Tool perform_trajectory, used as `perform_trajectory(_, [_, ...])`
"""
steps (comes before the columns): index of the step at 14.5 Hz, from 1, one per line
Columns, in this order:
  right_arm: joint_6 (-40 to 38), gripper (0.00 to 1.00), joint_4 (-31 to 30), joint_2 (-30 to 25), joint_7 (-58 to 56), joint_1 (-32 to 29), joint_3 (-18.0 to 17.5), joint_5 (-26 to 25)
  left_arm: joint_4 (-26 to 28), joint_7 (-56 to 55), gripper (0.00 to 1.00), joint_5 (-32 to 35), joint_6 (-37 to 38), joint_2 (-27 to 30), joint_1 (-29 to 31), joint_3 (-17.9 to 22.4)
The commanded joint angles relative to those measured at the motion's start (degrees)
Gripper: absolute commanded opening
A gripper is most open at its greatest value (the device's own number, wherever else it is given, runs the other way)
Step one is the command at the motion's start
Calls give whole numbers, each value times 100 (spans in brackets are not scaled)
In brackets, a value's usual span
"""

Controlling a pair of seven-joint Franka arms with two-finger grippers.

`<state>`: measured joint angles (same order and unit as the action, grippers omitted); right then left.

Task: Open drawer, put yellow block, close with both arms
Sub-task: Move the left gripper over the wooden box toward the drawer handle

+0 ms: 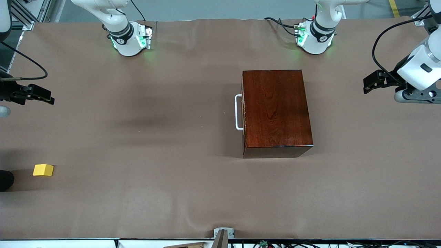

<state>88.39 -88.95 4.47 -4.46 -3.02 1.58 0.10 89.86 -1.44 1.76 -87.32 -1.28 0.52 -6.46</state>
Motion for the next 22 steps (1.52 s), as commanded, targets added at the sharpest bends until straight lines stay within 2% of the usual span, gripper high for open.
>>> perform_trajectory(1, [73,100,-44,-131,112,64,-9,7,-118,72,100,26,-30,-74,45,-48])
perform_trajectory(5, [152,100,-26,-131,243,64,0,16,-205,-23,100,9,-31,-222,19,-57])
perform_trajectory(7, [152,100,-26,-131,419,64,-9,16,-661,-32,100,-8,-13,-556,-60,-57])
perform_trajectory(8, [152,100,-26,-131,420,64,-9,16,-680,-128,100,0,-13,-609,-200,-57])
perform_trajectory(15, [179,100,-26,-131,429,73,-9,16,-707,-2244,100,-35,-48,-1057,-1079,-66])
perform_trajectory(22, [240,100,-26,-122,429,82,-9,25,-795,-3607,100,-35,-312,-1410,-1624,-66])
